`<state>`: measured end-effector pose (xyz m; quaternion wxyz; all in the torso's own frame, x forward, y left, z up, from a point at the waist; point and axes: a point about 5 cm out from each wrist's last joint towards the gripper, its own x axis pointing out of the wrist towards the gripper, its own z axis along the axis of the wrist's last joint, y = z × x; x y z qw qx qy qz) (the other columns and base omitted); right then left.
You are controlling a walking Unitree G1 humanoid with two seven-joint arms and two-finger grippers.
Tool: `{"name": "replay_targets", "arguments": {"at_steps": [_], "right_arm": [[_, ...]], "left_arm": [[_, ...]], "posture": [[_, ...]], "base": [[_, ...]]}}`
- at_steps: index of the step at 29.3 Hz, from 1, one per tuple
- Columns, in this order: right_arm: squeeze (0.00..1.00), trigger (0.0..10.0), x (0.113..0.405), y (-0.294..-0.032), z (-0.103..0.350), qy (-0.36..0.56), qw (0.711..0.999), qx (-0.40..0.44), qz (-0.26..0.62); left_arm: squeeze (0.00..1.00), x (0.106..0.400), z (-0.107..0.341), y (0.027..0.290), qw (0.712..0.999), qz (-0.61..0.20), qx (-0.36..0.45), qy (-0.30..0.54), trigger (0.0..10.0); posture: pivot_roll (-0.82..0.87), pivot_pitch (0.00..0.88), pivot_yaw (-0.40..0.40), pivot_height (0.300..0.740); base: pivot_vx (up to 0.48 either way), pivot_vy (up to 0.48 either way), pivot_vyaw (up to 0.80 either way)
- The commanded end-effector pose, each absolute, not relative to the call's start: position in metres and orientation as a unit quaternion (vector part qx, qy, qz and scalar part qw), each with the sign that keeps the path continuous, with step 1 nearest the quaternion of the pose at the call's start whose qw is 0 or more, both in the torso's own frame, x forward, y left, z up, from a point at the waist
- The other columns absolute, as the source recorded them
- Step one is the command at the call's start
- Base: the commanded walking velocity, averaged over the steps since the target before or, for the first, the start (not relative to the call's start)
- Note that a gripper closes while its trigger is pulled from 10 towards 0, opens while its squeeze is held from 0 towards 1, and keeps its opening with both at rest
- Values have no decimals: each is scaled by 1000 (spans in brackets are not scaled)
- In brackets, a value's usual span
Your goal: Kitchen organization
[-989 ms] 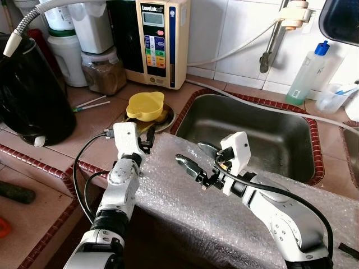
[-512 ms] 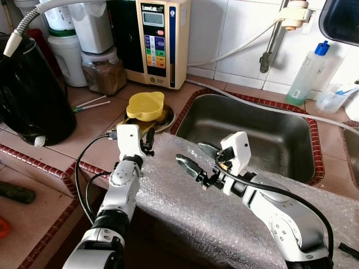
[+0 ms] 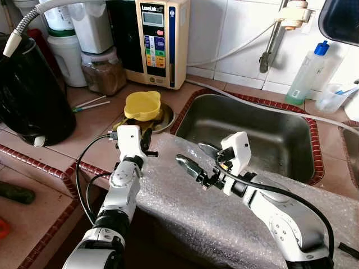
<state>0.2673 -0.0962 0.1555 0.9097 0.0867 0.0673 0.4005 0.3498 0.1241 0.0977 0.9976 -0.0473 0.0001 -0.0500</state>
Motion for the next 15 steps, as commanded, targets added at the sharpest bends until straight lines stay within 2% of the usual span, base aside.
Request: {"name": "replay_targets", "arguments": {"at_steps": [1,8,15], "right_arm": [[0,10000,267,-98,157,66,911,82,400],[0,10000,268,-97,157,65,911,81,400],[0,10000,269,-96,157,63,911,82,400]], "left_arm": [[0,353,105,125,998,-50,-44,-13,0],[0,353,107,126,997,-52,-44,-22,0],[0,351,123,112,991,-102,-17,-80,0]], "posture": [[-65,0,7,740],[-61,0,8,740],[-56,0,11,740]], "base": [[0,0,0],[0,0,0],[0,0,0]]}}
